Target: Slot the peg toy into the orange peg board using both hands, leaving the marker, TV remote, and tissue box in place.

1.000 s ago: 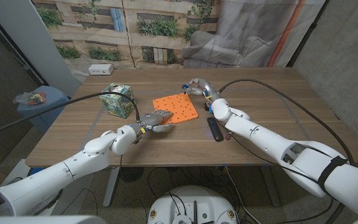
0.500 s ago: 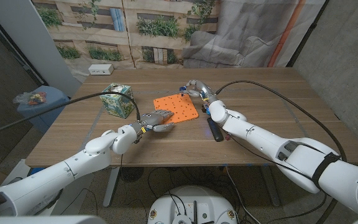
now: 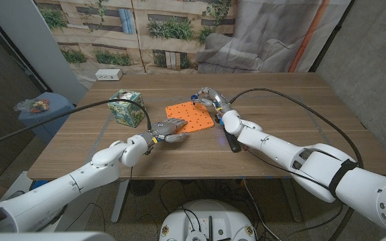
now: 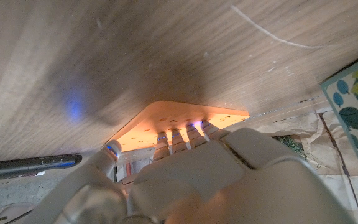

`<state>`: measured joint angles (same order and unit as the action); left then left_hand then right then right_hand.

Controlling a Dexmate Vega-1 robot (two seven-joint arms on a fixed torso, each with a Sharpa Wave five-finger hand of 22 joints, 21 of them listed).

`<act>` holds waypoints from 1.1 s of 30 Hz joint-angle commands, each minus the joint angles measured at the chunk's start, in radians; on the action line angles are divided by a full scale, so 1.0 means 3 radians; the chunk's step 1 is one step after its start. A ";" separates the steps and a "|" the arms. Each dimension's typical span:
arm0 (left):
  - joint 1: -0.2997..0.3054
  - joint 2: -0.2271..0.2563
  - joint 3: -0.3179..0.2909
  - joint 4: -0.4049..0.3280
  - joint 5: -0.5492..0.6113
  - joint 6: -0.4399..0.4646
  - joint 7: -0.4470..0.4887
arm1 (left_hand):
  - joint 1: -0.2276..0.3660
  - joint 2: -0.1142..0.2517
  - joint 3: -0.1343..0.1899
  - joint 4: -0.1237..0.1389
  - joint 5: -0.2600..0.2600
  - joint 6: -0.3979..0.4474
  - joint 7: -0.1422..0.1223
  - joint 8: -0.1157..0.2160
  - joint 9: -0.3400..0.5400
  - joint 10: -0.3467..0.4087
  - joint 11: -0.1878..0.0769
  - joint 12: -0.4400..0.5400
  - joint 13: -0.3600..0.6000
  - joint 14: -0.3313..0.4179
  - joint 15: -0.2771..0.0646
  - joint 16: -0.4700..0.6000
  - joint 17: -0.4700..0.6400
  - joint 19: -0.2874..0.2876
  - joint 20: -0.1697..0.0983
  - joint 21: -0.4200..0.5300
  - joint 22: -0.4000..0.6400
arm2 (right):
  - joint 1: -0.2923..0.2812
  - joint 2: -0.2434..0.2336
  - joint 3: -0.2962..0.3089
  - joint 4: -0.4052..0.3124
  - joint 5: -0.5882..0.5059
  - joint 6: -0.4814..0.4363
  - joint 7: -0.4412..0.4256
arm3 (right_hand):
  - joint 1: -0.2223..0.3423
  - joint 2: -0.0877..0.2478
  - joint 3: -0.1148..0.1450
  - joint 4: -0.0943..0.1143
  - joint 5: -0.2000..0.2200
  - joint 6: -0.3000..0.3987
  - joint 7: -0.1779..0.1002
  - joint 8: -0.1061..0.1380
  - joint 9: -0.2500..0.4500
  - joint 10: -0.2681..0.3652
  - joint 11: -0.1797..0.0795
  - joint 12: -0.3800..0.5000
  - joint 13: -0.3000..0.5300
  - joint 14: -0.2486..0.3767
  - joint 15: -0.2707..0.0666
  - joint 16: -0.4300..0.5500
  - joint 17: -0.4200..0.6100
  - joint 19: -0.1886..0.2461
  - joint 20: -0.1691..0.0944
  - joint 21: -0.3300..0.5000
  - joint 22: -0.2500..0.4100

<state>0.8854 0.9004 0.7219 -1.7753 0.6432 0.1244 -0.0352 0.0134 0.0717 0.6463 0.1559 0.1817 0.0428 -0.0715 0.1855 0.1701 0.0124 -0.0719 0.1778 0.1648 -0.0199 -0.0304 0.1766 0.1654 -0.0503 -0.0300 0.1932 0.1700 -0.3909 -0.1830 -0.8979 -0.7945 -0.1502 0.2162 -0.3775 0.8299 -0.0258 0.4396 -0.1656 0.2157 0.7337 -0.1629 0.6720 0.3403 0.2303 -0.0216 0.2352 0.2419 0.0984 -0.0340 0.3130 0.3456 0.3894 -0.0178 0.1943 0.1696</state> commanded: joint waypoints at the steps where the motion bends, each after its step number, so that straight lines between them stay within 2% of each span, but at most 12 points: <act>1: 0.0029 0.0001 -0.0004 -0.0012 -0.0018 0.0004 0.0009 | 0.0038 0.0348 0.0036 0.0001 0.0022 0.0018 -0.0001 0.0022 0.0009 0.0036 -0.0009 0.0029 0.0017 0.0036 -0.0219 0.0017 0.0018 0.0015 -0.0600 0.0015 0.0006 | 0.0085 0.0147 -0.0062 0.0365 0.0035 0.0224 -0.0119 | 0.0127 0.0106 -0.0010 0.0003 0.0022 0.0204 -0.0198 0.0094 0.0053 0.0004 -0.0031 -0.0005 0.0002 0.0005 -0.0007 0.0003 0.0007 -0.0007 -0.0002 -0.0008 0.0011; 22: 0.0032 0.0012 -0.0002 -0.0030 -0.0005 0.0025 -0.0006 | 0.0046 0.0345 0.0060 -0.0009 0.0020 0.0022 -0.0001 0.0016 0.0010 0.0047 -0.0014 0.0025 0.0018 0.0052 -0.0222 0.0014 0.0017 0.0026 -0.0600 0.0011 0.0005 | 0.0103 0.0168 -0.0150 0.0535 0.0018 0.0306 -0.0229 | 0.0158 0.0122 -0.0014 -0.0004 0.0023 0.0196 -0.0199 0.0100 0.0060 0.0028 -0.0050 -0.0001 0.0002 0.0024 -0.0027 0.0013 0.0018 -0.0001 -0.0022 -0.0002 0.0010; 26: 0.0028 0.0003 0.0000 -0.0022 -0.0013 0.0027 -0.0015 | 0.0047 0.0345 0.0064 -0.0010 0.0019 0.0026 -0.0001 0.0017 0.0010 0.0047 -0.0018 0.0024 0.0018 0.0054 -0.0222 0.0013 0.0017 0.0028 -0.0600 0.0010 0.0005 | 0.0151 0.0227 -0.0166 0.0685 0.0024 0.0379 -0.0267 | 0.0164 0.0124 -0.0015 -0.0006 0.0024 0.0193 -0.0199 0.0100 0.0061 0.0028 -0.0051 -0.0001 0.0002 0.0023 -0.0033 0.0014 0.0020 0.0001 -0.0032 0.0000 0.0010; 33: 0.0006 -0.0003 0.0010 -0.0002 -0.0018 0.0002 -0.0037 | 0.0049 0.0344 0.0071 -0.0012 0.0018 0.0031 -0.0002 0.0016 0.0010 0.0052 -0.0011 0.0023 0.0018 0.0057 -0.0220 0.0012 0.0017 0.0029 -0.0600 0.0008 0.0005 | 0.0193 0.0274 -0.0207 0.0805 0.0019 0.0438 -0.0323 | 0.0171 0.0127 -0.0016 -0.0007 0.0024 0.0192 -0.0199 0.0102 0.0062 0.0031 -0.0055 -0.0001 0.0002 0.0022 -0.0034 0.0014 0.0022 -0.0001 -0.0035 -0.0001 0.0009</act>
<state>0.8934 0.9022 0.7216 -1.7825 0.6401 0.1295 -0.0373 0.0185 0.0769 0.6586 0.1518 0.1817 0.0449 -0.0691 0.1817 0.1694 0.0216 -0.0726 0.1808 0.1654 -0.0091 -0.0303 0.1768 0.1655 -0.0450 -0.0353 0.1938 0.1703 -0.3505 -0.1219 -0.9453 -0.6111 -0.1436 0.3161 -0.4499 0.8299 -0.0258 0.4367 -0.1685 0.2187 0.7338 -0.1629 0.6726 0.3403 0.2377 -0.0326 0.2352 0.2420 0.0986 -0.0340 0.3130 0.3507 0.3842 -0.0232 0.1943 0.1696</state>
